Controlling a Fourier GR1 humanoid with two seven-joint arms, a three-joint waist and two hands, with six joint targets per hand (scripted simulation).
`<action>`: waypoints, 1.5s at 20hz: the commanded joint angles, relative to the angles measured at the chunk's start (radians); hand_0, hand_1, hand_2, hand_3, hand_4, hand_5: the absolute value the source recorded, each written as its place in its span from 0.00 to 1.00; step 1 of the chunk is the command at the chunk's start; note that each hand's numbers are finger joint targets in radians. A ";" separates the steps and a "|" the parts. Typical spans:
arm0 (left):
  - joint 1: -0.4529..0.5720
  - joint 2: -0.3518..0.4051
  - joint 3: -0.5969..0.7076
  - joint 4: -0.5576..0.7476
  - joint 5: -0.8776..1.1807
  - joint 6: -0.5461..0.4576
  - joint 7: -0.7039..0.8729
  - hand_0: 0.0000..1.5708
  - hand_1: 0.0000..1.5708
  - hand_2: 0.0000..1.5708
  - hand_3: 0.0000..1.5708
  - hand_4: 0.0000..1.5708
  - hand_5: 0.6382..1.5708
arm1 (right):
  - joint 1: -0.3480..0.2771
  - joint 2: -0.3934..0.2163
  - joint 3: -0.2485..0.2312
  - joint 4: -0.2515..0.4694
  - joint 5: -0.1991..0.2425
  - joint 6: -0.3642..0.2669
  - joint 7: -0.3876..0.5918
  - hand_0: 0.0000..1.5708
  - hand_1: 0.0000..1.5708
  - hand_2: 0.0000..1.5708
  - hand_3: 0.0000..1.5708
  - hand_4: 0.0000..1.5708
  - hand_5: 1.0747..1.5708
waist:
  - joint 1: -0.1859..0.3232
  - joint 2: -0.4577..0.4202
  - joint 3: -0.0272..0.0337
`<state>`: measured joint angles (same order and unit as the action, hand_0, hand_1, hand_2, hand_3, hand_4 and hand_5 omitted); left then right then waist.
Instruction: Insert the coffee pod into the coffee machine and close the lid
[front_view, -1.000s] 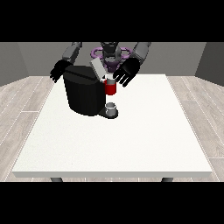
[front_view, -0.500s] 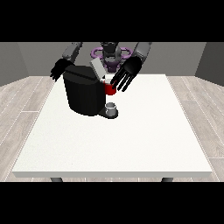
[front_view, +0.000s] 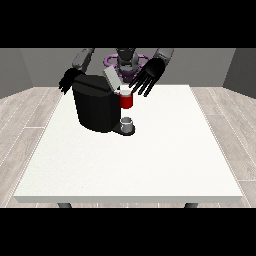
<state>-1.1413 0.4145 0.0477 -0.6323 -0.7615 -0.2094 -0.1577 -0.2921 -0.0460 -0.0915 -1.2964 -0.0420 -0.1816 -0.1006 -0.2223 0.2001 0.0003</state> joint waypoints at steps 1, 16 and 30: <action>0.007 -0.027 -0.003 -0.030 -0.002 -0.009 0.019 0.00 0.00 0.00 0.00 0.00 1.00 | 0.013 0.014 -0.009 0.047 0.001 -0.012 -0.046 0.00 0.00 0.00 0.00 0.27 1.00 | 0.031 -0.032 0.0001; 0.350 -0.291 0.268 -0.061 0.384 -0.017 -0.051 0.00 0.00 0.00 0.00 0.00 1.00 | 0.232 -0.051 -0.097 0.076 -0.058 0.021 -0.002 0.00 0.00 0.00 0.00 0.24 1.00 | 0.217 -0.369 -0.0005; 0.621 -0.337 0.321 -0.128 0.521 -0.064 -0.088 0.00 0.00 0.00 0.00 0.00 1.00 | 0.163 -0.126 0.026 -0.158 -0.026 0.144 0.122 0.00 0.00 0.00 0.00 0.00 1.00 | 0.263 -0.474 -0.0009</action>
<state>-0.5832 0.0837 0.3632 -0.7387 -0.2680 -0.2554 -0.2229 -0.0904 -0.1603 -0.1040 -1.3938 -0.0882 -0.0520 -0.0192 0.0226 -0.2599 -0.0004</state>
